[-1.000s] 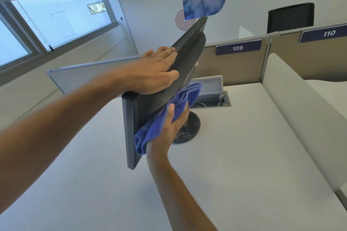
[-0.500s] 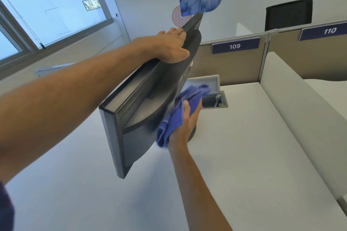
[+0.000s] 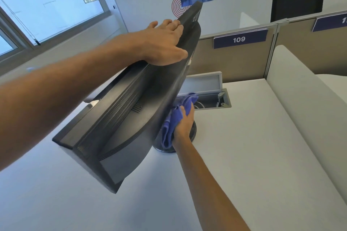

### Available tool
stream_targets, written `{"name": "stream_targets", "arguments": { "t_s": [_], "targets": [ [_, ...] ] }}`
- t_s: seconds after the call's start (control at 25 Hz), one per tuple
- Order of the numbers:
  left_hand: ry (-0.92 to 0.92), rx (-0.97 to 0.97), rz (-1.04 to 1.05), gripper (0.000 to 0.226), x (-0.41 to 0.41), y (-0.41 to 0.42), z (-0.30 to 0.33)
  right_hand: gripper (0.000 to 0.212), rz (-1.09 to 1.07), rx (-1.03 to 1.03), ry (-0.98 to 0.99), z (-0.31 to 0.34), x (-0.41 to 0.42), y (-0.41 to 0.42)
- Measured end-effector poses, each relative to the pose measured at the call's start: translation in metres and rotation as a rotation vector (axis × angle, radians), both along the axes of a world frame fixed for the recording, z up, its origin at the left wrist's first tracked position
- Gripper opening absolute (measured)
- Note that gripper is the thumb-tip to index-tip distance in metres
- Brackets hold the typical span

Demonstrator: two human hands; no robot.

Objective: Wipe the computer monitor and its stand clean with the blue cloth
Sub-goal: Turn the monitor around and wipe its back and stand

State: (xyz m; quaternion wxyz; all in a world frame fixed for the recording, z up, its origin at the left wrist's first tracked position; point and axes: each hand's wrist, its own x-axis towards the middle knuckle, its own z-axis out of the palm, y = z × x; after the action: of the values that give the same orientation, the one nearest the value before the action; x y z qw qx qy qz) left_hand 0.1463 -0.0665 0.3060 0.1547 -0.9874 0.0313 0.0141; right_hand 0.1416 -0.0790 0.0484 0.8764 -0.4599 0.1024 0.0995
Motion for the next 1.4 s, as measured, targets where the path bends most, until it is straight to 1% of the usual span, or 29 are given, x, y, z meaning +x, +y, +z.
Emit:
{"name": "stream_targets", "arguments": {
  "t_s": [0.04,0.12,0.2,0.24,0.32,0.4,0.48,0.56,0.6,0.64,0.72,0.76,0.84,0.88,0.92,1.0,1.04,1.12,1.2,1.24,1.28,1.36,1.4],
  "targets": [
    [0.004,0.001,0.007,0.072,0.003,0.002,0.0,0.046,-0.077,0.03,-0.029,0.014,0.005,-0.007],
    [0.012,-0.007,0.008,0.073,0.013,0.002,0.001,0.049,-0.152,0.071,-0.186,0.051,0.019,-0.021],
    [0.015,-0.009,-0.001,0.073,0.022,-0.001,0.0,0.065,-0.144,0.057,-0.344,0.079,0.031,-0.021],
    [0.01,-0.009,-0.005,0.072,0.026,-0.002,0.0,0.073,-0.143,0.052,-0.372,0.081,0.038,-0.015],
    [0.003,-0.012,-0.006,0.071,0.03,0.0,0.0,0.083,-0.129,0.054,-0.344,0.063,0.051,0.001],
    [0.003,-0.007,0.004,0.07,0.03,0.004,-0.001,0.087,-0.072,0.019,-0.239,0.03,0.058,0.017],
    [0.004,0.008,0.012,0.07,0.033,0.005,-0.001,0.079,0.037,-0.058,-0.22,0.001,0.057,0.02],
    [0.009,-0.008,0.007,0.07,0.039,0.003,0.0,0.056,0.137,-0.151,-0.274,-0.02,0.058,0.014],
    [0.015,-0.033,0.007,0.07,0.044,0.001,0.0,0.048,0.147,-0.165,-0.265,-0.023,0.063,0.008],
    [0.024,-0.055,0.007,0.071,0.048,0.0,0.001,0.045,0.122,-0.165,-0.247,-0.02,0.068,0.0],
    [0.037,-0.07,0.007,0.072,0.055,0.0,0.002,0.047,-0.026,-0.106,-0.258,0.009,0.08,-0.018],
    [0.039,-0.067,0.008,0.072,0.057,0.0,0.002,0.05,-0.09,-0.072,-0.315,0.032,0.086,-0.025],
    [0.035,-0.053,0.007,0.072,0.06,0.003,0.002,0.053,-0.138,-0.047,-0.442,0.068,0.1,-0.025],
    [0.031,-0.042,0.004,0.072,0.06,0.003,0.002,0.055,-0.137,-0.02,-0.456,0.076,0.109,-0.018],
    [0.028,-0.026,0.0,0.072,0.06,0.004,0.002,0.058,-0.132,0.009,-0.436,0.076,0.118,-0.011],
    [0.037,0.005,-0.004,0.078,0.059,0.006,0.001,0.06,-0.097,0.021,-0.34,0.056,0.133,0.004],
    [0.044,0.007,-0.006,0.08,0.058,0.006,0.001,0.056,-0.067,-0.017,-0.289,0.04,0.138,0.009],
    [0.043,-0.013,-0.008,0.076,0.058,0.005,0.002,0.049,0.037,-0.093,-0.239,0.008,0.146,0.015],
    [0.034,-0.045,-0.005,0.071,0.058,0.002,0.002,0.047,0.121,-0.142,-0.229,-0.007,0.147,0.011],
    [0.037,-0.056,-0.006,0.072,0.058,0.001,0.002,0.047,0.115,-0.153,-0.237,-0.006,0.149,0.007],
    [0.043,-0.058,-0.01,0.077,0.058,0.0,0.001,0.046,0.054,-0.149,-0.244,0.003,0.153,0.0],
    [0.061,-0.062,-0.011,0.088,0.056,0.0,0.001,0.048,-0.156,-0.042,-0.27,0.039,0.169,-0.016],
    [0.066,-0.069,-0.01,0.09,0.055,0.0,0.001,0.048,-0.22,0.008,-0.321,0.058,0.182,-0.023]
  ]
}}
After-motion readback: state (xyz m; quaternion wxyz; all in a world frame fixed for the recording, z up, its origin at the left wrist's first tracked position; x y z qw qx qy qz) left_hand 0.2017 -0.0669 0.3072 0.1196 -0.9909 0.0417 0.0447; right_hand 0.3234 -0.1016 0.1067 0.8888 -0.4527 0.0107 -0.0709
